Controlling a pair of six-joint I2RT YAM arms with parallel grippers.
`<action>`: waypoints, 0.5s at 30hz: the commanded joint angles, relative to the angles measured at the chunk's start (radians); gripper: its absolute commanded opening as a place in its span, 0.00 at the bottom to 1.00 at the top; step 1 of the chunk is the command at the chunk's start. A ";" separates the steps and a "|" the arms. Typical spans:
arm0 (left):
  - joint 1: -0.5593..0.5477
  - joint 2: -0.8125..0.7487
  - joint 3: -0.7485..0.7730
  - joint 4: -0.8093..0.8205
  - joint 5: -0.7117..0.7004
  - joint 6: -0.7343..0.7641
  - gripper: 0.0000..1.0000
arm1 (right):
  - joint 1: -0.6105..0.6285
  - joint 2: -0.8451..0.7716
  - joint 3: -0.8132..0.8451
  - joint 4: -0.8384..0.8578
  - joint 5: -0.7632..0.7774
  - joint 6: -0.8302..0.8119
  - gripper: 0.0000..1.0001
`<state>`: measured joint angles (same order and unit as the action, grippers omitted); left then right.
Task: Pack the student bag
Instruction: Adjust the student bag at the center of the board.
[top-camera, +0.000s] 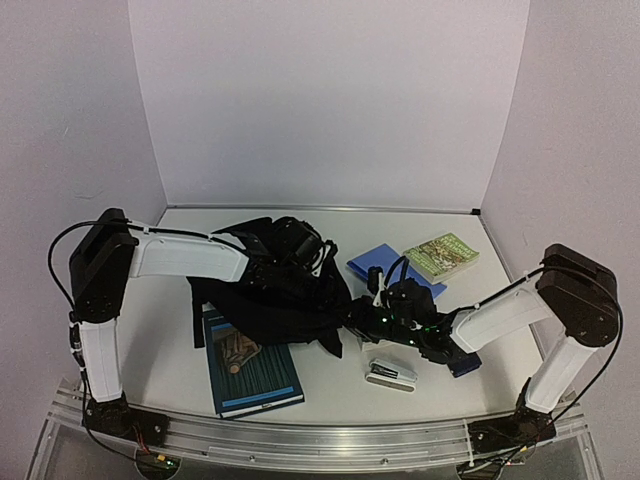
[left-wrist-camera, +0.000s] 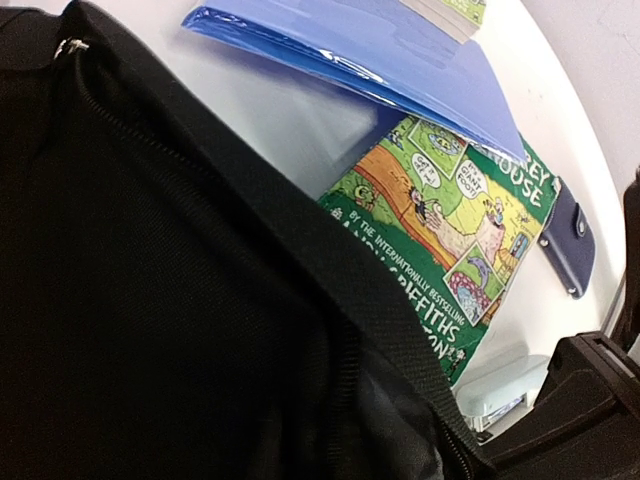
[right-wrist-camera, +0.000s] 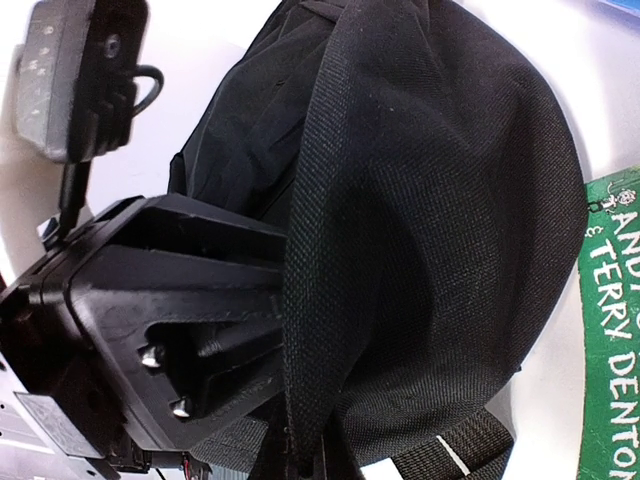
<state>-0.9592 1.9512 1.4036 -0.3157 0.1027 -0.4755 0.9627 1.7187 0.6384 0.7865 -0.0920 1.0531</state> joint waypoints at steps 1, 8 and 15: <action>0.002 -0.024 0.031 0.011 -0.060 -0.006 0.06 | 0.002 -0.012 -0.018 0.036 0.007 0.010 0.00; 0.045 -0.173 0.004 -0.047 -0.202 0.021 0.00 | 0.001 -0.017 -0.021 -0.010 0.051 0.029 0.00; 0.227 -0.331 -0.019 -0.082 -0.118 0.083 0.00 | -0.004 -0.024 0.036 -0.142 0.084 0.002 0.00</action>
<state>-0.8400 1.7391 1.3896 -0.3955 -0.0176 -0.4496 0.9627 1.7184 0.6364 0.7392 -0.0502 1.0713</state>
